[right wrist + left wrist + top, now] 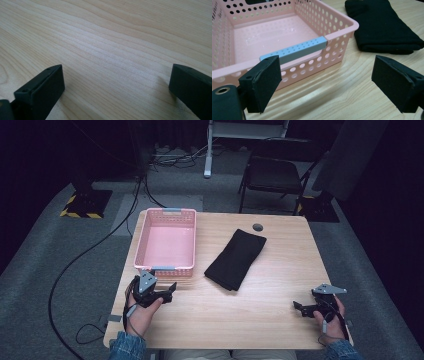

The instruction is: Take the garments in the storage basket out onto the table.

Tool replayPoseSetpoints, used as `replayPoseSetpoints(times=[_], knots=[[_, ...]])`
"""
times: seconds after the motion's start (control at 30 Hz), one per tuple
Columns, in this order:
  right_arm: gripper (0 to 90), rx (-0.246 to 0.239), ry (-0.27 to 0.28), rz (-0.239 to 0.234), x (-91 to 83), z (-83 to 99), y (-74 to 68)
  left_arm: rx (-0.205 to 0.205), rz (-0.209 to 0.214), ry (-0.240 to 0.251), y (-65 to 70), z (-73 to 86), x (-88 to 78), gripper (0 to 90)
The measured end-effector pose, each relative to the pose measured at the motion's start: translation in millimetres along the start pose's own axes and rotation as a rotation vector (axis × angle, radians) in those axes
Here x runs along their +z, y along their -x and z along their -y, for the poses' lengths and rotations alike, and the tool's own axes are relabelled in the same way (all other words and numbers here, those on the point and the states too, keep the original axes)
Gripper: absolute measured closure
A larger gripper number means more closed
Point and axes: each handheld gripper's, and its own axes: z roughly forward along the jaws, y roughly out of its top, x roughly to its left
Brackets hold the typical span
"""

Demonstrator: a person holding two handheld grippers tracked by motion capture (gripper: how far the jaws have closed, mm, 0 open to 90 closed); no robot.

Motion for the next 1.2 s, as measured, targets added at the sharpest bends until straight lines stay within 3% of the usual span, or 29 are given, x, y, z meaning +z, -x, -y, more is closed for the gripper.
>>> replayPoseSetpoints(times=[0.77,1.2], knots=[[0.0,0.001,0.0,0.0,0.0,0.0,0.0,-0.053,-0.003,-0.095,-11.1,24.5,2.2,5.8],[0.0,0.001,0.0,0.0,0.0,0.0,0.0,-0.059,-0.04,-0.22,-14.7,37.2,8.4,1.8]])
